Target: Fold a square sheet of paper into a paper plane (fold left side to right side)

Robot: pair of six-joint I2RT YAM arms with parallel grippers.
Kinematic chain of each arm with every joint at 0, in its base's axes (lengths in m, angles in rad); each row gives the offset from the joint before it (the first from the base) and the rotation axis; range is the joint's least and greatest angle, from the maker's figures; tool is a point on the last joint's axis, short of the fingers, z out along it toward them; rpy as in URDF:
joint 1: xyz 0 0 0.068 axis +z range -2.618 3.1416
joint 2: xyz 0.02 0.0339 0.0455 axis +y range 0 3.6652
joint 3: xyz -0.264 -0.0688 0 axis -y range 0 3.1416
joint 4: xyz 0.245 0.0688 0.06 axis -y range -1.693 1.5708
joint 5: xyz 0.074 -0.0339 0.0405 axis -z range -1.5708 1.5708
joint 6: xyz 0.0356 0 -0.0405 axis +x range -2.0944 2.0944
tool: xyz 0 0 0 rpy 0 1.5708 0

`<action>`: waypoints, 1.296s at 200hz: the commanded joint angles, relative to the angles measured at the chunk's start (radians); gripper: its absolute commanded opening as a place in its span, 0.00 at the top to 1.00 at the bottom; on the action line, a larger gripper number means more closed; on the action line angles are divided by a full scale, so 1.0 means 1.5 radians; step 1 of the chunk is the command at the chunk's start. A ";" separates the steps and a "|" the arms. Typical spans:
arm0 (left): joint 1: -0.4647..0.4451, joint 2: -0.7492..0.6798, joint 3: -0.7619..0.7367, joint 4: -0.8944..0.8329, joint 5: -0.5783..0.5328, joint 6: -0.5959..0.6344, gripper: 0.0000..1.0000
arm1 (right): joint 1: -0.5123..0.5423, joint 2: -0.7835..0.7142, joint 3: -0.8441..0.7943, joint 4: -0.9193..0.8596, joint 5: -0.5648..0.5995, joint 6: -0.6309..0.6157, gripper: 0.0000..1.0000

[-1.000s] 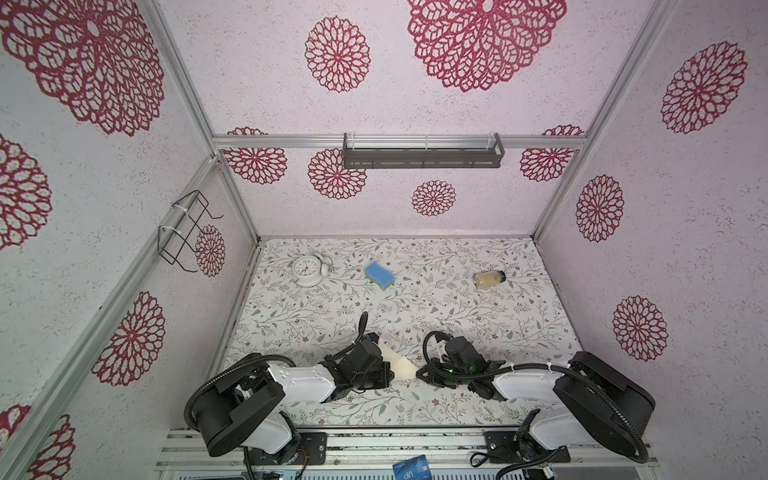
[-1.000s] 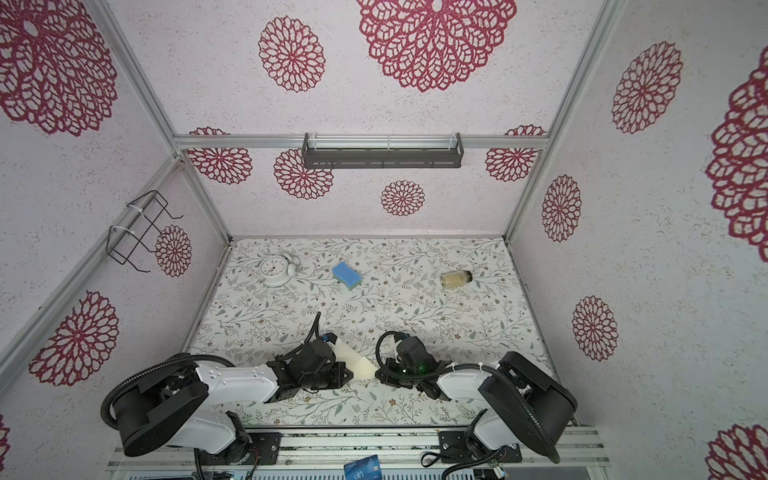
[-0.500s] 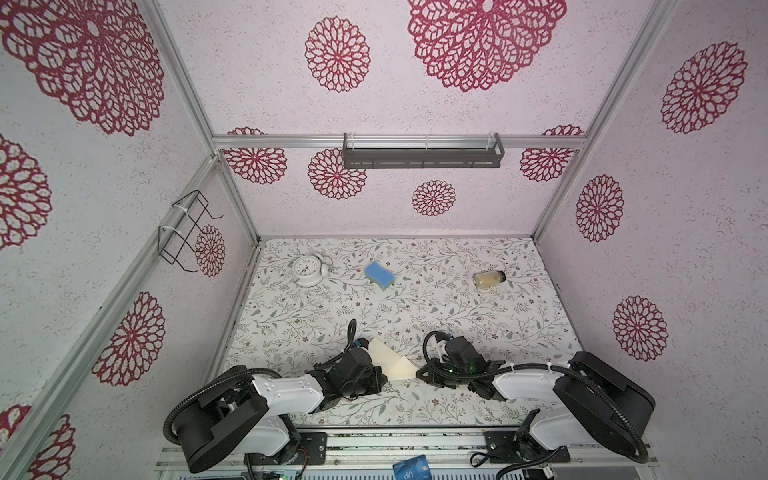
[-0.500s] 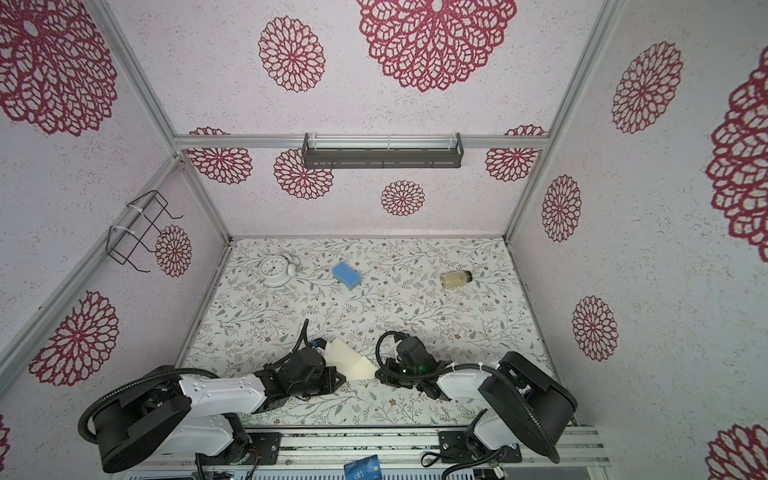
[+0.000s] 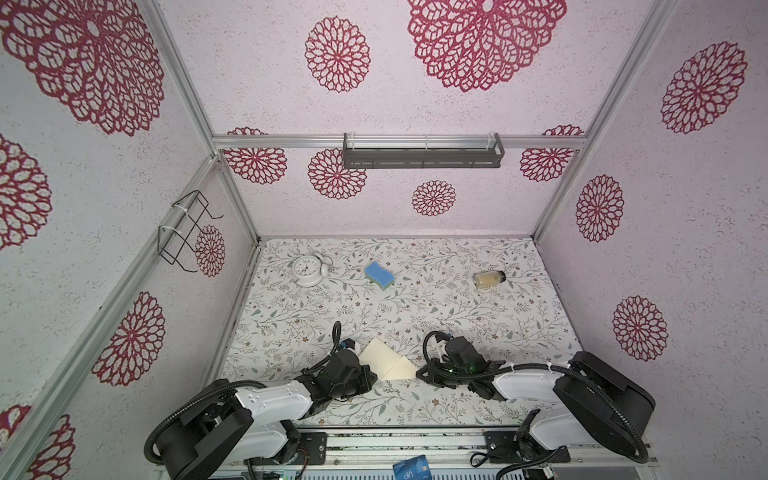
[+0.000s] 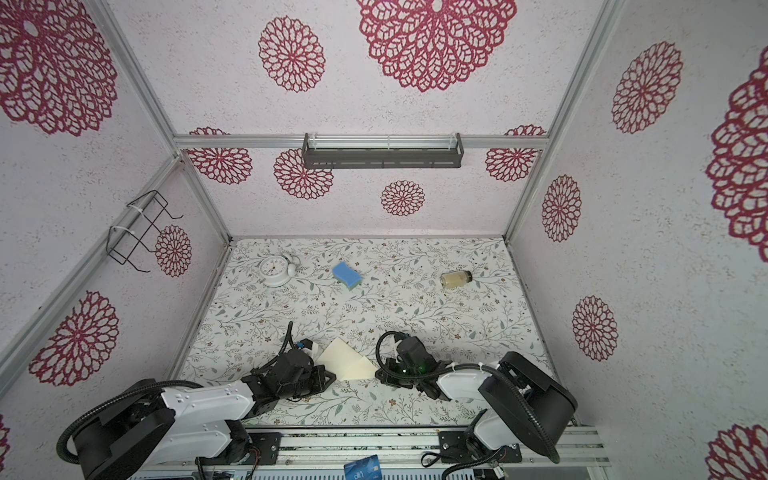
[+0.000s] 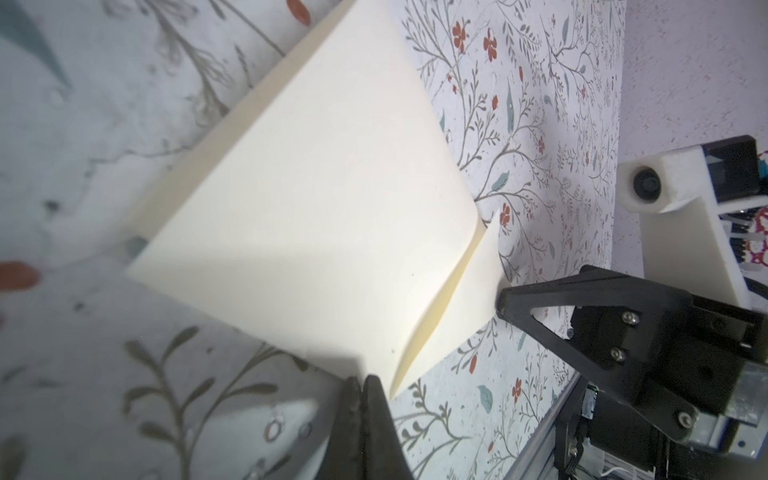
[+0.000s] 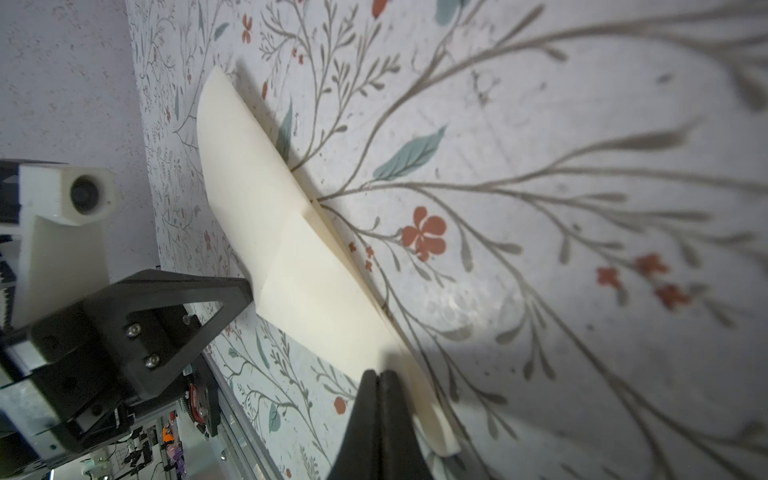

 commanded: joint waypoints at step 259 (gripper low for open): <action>-0.098 0.276 0.285 -0.126 -0.069 0.033 1.00 | -0.004 -0.036 -0.005 -0.122 0.017 -0.005 1.00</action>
